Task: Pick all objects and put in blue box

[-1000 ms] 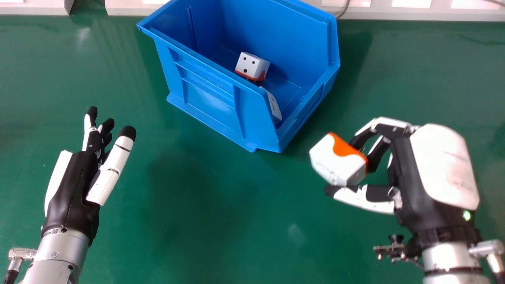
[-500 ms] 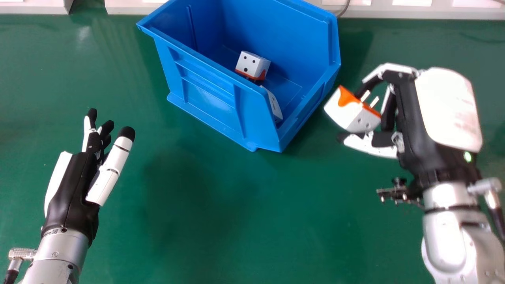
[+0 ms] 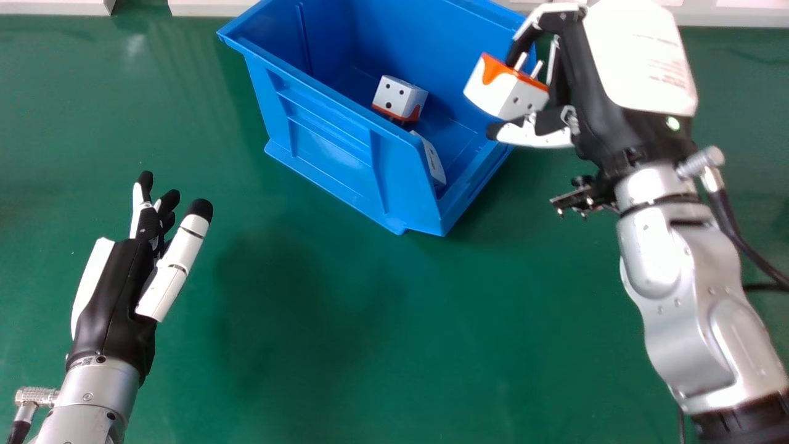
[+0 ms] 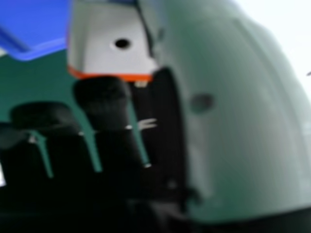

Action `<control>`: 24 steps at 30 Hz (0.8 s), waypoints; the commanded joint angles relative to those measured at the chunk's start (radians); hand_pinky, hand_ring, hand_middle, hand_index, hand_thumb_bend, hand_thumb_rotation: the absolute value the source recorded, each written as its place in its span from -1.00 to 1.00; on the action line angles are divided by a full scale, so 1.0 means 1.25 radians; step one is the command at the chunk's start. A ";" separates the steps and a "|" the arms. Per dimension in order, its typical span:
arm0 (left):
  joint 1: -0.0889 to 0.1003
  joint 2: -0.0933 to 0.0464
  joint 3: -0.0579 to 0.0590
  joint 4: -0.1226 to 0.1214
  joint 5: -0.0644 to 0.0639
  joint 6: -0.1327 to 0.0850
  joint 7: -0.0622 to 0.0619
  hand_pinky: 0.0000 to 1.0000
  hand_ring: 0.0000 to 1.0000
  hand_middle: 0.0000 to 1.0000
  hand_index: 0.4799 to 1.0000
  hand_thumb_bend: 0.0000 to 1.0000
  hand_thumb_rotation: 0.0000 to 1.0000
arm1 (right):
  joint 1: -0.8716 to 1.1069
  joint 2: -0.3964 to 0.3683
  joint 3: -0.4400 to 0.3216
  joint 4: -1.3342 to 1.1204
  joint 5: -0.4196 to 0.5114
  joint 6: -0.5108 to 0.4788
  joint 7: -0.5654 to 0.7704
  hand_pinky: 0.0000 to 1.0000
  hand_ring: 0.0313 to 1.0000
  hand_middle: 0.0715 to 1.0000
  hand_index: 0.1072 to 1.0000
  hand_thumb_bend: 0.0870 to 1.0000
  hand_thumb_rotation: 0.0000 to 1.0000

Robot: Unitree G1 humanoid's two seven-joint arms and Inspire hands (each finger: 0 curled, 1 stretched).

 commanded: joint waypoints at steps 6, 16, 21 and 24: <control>0.003 0.004 0.007 -0.017 -0.015 -0.008 -0.005 0.94 1.00 0.99 0.85 -0.02 0.64 | -0.158 0.029 0.030 0.118 0.007 0.002 -0.031 -0.93 -0.90 -0.87 -0.19 -0.12 -0.73; 0.009 0.007 0.003 -0.029 -0.012 0.000 -0.004 0.97 1.00 0.99 0.86 0.00 0.65 | -0.321 0.067 0.106 0.334 -0.012 0.013 -0.079 -0.73 -0.63 -0.54 -0.18 -0.12 -0.72; 0.015 0.009 0.000 -0.037 -0.003 0.004 -0.002 0.96 1.00 0.99 0.86 0.00 0.64 | -0.381 0.084 0.130 0.444 0.007 -0.009 -0.091 -0.69 -0.61 -0.51 -0.18 -0.12 -0.71; 0.016 0.008 -0.001 -0.039 -0.002 0.005 -0.001 0.96 1.00 0.99 0.86 0.01 0.64 | -0.403 0.092 0.135 0.484 0.022 -0.023 -0.095 -0.72 -0.64 -0.54 -0.19 -0.12 -0.71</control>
